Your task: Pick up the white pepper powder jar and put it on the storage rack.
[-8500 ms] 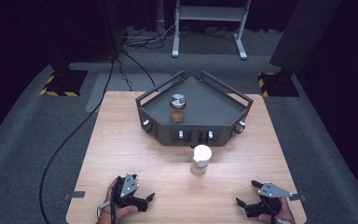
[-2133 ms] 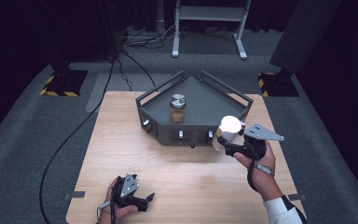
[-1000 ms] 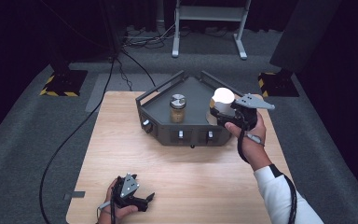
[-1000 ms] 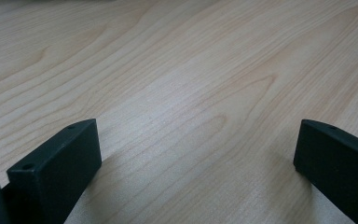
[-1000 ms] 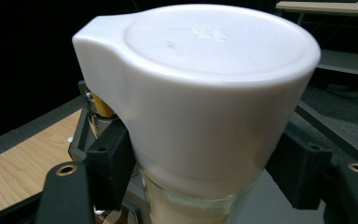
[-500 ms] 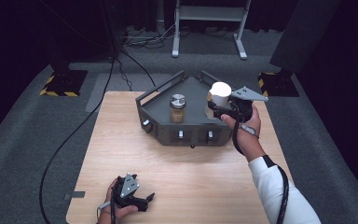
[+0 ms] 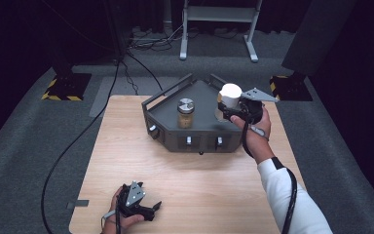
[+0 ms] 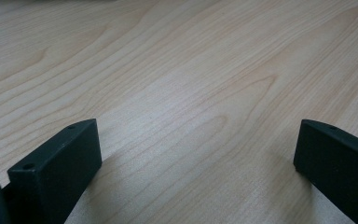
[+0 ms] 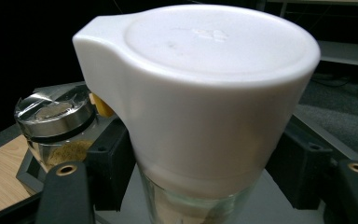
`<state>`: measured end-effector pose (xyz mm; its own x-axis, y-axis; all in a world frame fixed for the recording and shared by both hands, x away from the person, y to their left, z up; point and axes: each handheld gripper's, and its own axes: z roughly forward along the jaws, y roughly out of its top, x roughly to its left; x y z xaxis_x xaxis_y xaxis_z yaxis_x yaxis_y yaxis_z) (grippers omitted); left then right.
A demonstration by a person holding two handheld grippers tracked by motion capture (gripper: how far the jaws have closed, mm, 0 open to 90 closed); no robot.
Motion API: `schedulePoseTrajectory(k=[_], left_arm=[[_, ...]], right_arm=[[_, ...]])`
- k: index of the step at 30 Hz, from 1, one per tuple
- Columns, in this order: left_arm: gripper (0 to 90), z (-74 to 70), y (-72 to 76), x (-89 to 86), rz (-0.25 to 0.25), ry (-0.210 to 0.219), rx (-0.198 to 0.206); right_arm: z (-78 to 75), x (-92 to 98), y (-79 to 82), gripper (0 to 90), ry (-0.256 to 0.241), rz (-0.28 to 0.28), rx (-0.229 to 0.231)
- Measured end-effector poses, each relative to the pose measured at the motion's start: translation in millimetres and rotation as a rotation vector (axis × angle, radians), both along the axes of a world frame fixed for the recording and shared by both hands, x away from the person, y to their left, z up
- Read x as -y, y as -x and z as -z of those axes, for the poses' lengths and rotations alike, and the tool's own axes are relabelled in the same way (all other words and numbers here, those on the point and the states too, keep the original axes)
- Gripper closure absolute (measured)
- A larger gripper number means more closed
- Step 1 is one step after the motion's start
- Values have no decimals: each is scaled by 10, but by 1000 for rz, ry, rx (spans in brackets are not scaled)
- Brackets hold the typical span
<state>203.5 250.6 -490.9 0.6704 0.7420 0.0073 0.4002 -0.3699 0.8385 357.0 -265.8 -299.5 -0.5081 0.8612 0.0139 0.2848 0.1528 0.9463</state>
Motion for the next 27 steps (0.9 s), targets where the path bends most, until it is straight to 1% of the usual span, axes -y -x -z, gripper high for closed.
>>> schedulePoseTrajectory(k=[2, 6, 9, 11, 14, 27], left_arm=[[7, 0, 0, 0, 0, 0, 0], [7, -2, 0, 0, 0, -1, 0], [7, -1, 0, 0, 0, -1, 0], [7, -1, 0, 0, 0, 0, 0], [7, -2, 2, 3, -4, -1, 0], [7, -2, 5, 8, -6, -1, 0]], right_arm=[[10, -14, -10, 314, 10, 4, 0], [60, -17, -40, 314, 6, 6, -7], [88, -29, -55, 314, 12, 14, -13], [109, -19, -66, 314, 0, 16, -20], [118, -48, -75, 314, 21, 18, -22], [138, -76, -118, 313, 56, 20, -56]])
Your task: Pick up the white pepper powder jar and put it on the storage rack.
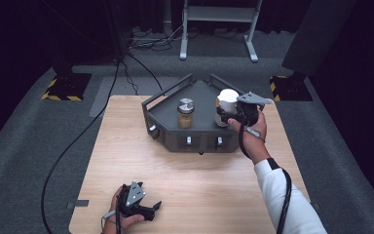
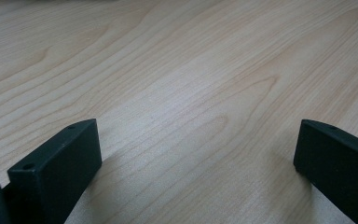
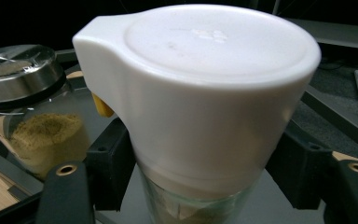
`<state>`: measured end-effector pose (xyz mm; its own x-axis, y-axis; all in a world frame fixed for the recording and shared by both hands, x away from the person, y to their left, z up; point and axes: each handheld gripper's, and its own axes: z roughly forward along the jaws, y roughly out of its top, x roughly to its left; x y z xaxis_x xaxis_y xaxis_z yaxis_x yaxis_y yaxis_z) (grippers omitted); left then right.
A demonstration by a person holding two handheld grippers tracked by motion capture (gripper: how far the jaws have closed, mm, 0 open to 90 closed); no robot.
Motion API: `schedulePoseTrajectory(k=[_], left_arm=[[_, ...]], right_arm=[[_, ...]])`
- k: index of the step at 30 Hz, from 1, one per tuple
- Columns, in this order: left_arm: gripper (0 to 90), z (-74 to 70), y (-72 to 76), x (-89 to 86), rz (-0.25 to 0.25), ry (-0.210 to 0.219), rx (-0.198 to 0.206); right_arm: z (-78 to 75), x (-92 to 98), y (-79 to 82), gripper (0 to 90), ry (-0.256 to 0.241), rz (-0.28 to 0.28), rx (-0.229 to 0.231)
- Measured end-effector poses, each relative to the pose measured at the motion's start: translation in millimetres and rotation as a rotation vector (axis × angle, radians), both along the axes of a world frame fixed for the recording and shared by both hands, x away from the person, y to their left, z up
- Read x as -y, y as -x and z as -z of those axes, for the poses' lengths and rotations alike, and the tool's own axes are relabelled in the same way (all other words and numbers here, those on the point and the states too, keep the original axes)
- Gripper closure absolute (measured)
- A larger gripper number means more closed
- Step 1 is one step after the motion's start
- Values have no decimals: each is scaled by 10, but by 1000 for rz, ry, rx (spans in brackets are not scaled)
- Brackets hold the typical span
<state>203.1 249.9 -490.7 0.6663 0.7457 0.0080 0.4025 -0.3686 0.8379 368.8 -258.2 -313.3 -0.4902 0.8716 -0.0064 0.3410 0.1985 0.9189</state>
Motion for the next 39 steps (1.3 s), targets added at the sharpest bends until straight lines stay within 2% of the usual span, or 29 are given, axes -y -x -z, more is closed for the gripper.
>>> schedulePoseTrajectory(k=[9, 16, 26, 30, 33, 39], left_arm=[[7, 2, 0, -1, 0, 0, 1], [7, 1, 1, 0, 0, 0, 1], [8, 1, 1, 0, 0, 0, 0], [8, 2, 7, 4, -3, 0, 1], [8, 2, 8, 5, -4, 0, 1], [8, 2, 8, 4, -4, 0, 1]], right_arm=[[20, -27, -38, 313, 22, -1, -24], [47, -33, -31, 312, 31, -11, -11], [109, -14, -16, 306, 17, -12, 5], [79, -13, -31, 248, 24, -27, -5], [57, 3, -29, 154, 33, -29, -15], [2, 67, -7, 98, 54, -65, -20]])
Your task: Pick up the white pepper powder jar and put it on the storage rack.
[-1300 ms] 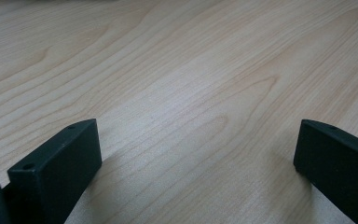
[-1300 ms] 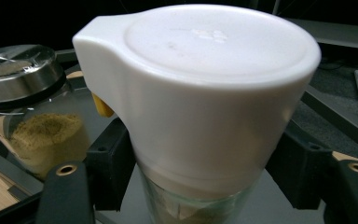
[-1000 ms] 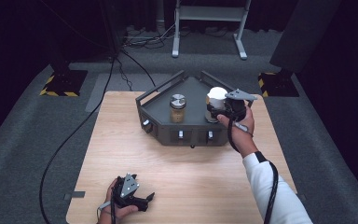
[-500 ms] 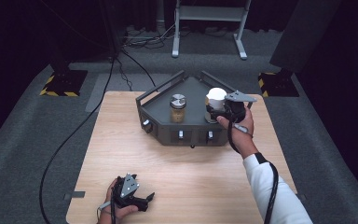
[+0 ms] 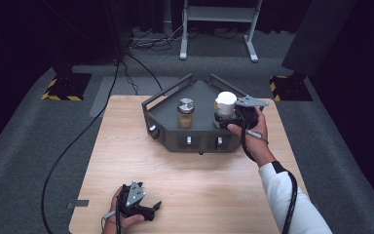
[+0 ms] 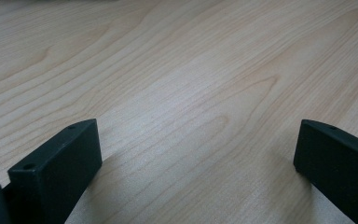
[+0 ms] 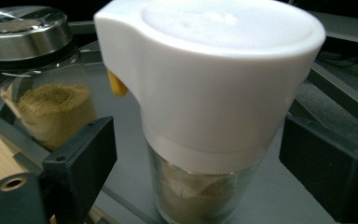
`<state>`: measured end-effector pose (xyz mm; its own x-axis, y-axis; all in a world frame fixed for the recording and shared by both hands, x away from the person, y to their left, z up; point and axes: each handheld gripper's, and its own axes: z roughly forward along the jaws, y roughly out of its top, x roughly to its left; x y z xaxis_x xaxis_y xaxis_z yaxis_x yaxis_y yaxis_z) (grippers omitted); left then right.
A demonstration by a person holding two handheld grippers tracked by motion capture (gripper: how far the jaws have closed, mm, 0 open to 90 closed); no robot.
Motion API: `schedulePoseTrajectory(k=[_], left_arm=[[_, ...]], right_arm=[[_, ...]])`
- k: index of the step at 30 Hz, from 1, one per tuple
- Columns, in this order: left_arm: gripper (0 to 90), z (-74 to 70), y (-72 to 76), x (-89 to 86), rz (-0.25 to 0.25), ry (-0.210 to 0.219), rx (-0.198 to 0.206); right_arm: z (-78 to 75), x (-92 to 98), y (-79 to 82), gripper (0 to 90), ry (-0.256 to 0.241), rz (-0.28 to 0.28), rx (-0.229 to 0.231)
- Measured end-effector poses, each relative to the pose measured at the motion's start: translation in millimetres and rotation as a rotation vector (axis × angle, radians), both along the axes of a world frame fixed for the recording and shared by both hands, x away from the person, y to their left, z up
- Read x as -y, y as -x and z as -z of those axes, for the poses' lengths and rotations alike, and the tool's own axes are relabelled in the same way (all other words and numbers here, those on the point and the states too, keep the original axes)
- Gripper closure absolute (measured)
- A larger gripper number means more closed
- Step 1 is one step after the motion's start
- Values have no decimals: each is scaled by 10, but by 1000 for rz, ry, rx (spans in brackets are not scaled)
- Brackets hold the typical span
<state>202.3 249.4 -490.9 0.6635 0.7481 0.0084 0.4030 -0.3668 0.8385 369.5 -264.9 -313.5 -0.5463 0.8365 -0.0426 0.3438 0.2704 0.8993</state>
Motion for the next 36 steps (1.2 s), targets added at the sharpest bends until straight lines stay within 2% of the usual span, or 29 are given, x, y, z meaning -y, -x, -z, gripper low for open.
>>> schedulePoseTrajectory(k=[6, 17, 27, 33, 36], left_arm=[[8, 0, 0, 0, 0, 0, 0], [8, 0, -1, 0, 1, 0, 0], [7, 0, -1, 0, 1, 0, 0], [7, 0, -2, -1, 2, 0, 0], [7, 0, -2, -1, 2, 0, 0]], right_arm=[[-96, 41, 91, 75, 22, -4, 27], [-215, 152, 265, 68, 27, -15, 53], [-196, 273, 483, 68, 19, -20, 93], [-193, 303, 606, 68, 60, -25, 116], [-180, 349, 667, 68, 47, -30, 120]])
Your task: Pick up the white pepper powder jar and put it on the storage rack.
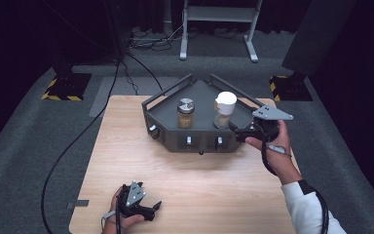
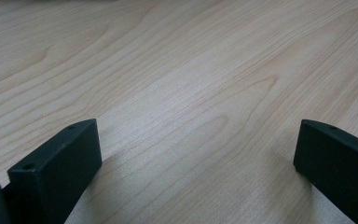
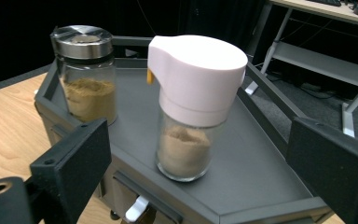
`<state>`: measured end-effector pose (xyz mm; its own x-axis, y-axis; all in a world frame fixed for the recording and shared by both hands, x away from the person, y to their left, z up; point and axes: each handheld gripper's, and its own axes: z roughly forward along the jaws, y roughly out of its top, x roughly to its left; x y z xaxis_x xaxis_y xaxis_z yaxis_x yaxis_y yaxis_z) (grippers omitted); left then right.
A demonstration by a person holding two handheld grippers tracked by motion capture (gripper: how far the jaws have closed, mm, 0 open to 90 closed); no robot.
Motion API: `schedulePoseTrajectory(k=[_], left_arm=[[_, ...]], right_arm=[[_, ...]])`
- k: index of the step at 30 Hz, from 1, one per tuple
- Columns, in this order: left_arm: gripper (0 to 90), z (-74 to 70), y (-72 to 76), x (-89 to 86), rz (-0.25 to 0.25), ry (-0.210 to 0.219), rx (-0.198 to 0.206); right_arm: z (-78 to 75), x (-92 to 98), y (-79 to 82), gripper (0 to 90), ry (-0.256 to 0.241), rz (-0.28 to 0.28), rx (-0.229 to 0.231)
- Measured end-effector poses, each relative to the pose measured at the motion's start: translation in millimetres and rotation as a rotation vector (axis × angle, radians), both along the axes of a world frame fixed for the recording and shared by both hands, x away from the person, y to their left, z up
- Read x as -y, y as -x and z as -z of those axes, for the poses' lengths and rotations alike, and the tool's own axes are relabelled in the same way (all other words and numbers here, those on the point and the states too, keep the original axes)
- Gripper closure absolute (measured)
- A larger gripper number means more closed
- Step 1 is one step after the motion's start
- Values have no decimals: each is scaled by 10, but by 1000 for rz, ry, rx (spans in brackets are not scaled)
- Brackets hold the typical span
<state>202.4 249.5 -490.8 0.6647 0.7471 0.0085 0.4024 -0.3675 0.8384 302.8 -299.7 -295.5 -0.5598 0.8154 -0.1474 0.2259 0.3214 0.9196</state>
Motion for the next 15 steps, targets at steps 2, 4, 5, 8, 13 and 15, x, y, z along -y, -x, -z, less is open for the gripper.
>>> schedulePoseTrajectory(k=[2, 4, 5, 8, 13, 15], left_arm=[[7, 0, 0, 0, 0, 0, 0], [7, 0, 0, 0, 0, 0, 0], [8, 0, 0, 0, 0, 0, 0], [7, 0, 0, 0, 0, 0, 0], [7, 0, 0, -1, 0, 0, 0], [7, 0, -1, 0, 0, 0, 0]], right_arm=[[13, 31, 46, 68, -5, -1, 5], [26, 68, 91, 68, -15, -6, 7], [31, 85, 114, 68, -16, -8, 9], [50, 140, 191, 68, -26, -14, 14], [103, 210, 330, 68, -22, -19, 32], [130, 233, 377, 68, -22, -21, 30]])
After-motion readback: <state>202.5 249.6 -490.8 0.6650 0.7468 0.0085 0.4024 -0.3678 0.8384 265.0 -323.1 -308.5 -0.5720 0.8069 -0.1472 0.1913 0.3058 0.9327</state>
